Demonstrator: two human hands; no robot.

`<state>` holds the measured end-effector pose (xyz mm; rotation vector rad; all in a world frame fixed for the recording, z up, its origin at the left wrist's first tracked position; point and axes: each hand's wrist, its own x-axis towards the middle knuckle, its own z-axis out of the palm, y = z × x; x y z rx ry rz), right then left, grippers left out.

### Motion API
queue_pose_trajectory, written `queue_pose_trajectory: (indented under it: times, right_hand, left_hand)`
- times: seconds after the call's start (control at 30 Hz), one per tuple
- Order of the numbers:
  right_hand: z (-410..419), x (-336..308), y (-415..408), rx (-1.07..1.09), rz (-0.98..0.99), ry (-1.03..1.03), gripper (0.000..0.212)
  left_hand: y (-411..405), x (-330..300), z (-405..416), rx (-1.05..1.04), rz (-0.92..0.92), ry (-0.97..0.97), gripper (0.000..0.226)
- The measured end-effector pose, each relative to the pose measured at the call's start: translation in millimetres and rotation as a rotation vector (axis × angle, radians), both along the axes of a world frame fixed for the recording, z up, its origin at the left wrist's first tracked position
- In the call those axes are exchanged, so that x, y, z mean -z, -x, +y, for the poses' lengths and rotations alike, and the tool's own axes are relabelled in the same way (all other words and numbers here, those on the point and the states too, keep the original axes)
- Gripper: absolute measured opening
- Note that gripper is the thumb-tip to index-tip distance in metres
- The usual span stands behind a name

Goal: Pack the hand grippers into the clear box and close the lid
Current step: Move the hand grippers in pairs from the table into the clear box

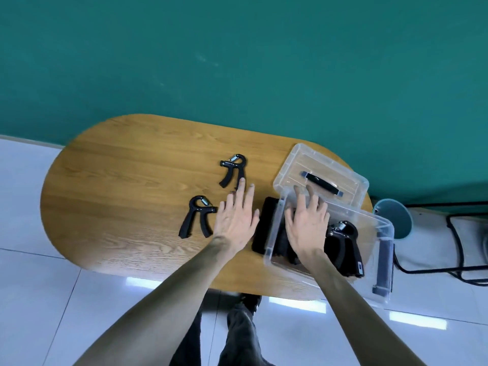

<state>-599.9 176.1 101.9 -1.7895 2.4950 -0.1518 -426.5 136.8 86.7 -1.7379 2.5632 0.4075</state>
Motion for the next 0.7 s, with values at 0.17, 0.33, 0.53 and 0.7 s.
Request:
queue_pose_trajectory:
  times: [0.17, 0.33, 0.53, 0.7]
  right_hand:
    - [-30, -4, -62, -0.033, -0.003, -0.049, 0.042]
    - [-58, 11, -107, -0.052, -0.005, -0.098, 0.044]
    - [-83, 41, -134, -0.078, -0.023, -0.156, 0.041]
    - [-111, 81, -137, -0.112, -0.047, -0.238, 0.042]
  left_hand:
    - [-66, 6, -20, -0.101, 0.002, -0.078, 0.067]
    - [-113, 21, -36, -0.151, 0.017, -0.19, 0.067]
    - [-140, 66, -24, -0.201, 0.027, -0.297, 0.067]
    - [-134, 110, -14, -0.23, 0.017, -0.394, 0.069]
